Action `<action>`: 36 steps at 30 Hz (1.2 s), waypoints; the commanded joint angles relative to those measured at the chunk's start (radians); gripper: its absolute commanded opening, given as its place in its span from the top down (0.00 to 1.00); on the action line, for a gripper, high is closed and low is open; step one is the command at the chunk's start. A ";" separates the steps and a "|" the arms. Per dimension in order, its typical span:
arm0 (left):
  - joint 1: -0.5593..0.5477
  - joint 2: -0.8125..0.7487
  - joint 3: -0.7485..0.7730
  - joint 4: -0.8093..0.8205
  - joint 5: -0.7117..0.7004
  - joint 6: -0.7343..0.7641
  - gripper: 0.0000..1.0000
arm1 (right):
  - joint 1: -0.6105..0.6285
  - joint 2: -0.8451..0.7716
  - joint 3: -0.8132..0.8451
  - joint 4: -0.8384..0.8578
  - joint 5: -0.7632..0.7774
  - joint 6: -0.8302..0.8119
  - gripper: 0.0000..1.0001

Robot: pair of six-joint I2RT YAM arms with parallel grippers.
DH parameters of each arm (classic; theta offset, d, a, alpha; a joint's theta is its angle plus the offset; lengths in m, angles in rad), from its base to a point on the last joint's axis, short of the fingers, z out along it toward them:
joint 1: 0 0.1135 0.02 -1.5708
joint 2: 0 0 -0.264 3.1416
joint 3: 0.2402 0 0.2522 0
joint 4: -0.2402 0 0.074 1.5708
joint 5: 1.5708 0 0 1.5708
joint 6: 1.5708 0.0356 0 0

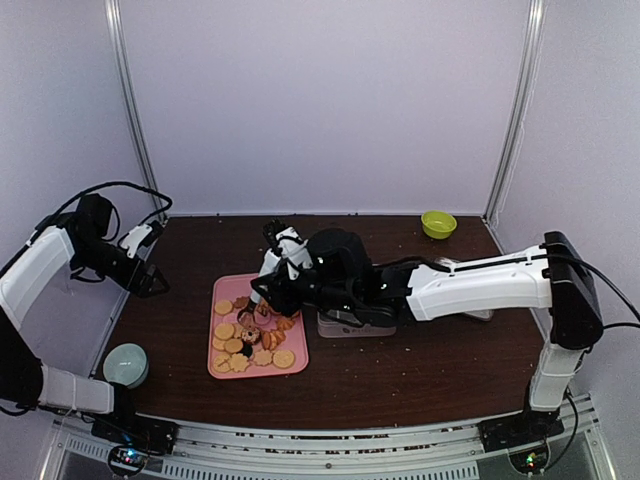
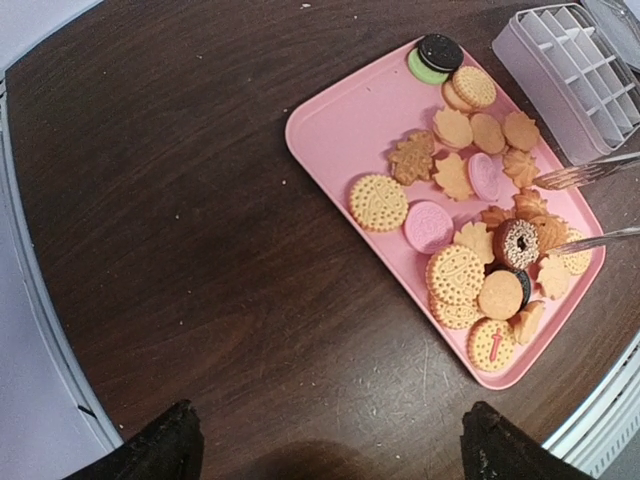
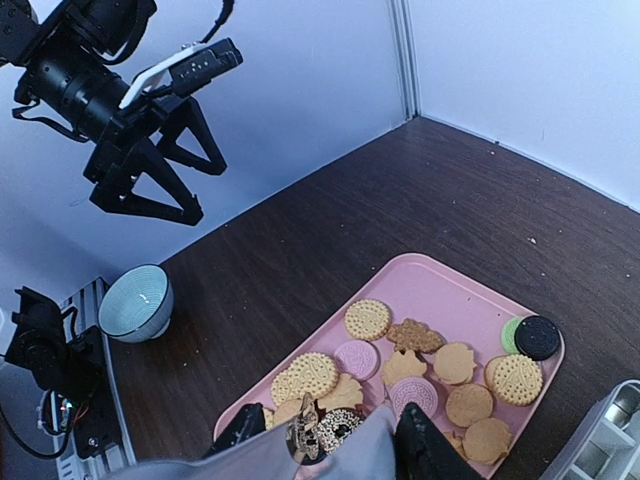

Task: Pack the cookies
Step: Pick up the fake cookies from the plate.

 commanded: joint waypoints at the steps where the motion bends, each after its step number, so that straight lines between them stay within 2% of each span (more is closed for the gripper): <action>1: 0.022 0.007 0.045 -0.001 0.052 0.000 0.08 | 0.016 0.037 0.058 0.002 0.045 -0.024 0.56; 7: 0.027 0.015 0.065 -0.007 0.130 -0.030 0.07 | 0.022 0.075 0.076 0.012 0.031 -0.014 0.56; 25: 0.028 0.001 0.068 0.010 0.175 -0.058 0.08 | 0.049 0.126 0.077 -0.011 0.062 -0.046 0.56; 27: 0.029 -0.001 0.066 0.014 0.178 -0.062 0.08 | 0.053 0.125 0.073 -0.010 0.066 -0.046 0.57; 31: 0.028 -0.006 0.058 0.024 0.179 -0.067 0.08 | 0.054 0.120 0.087 -0.020 0.075 -0.047 0.66; 36: 0.028 -0.011 0.055 0.029 0.173 -0.067 0.08 | 0.055 0.103 0.134 -0.060 0.082 -0.065 0.69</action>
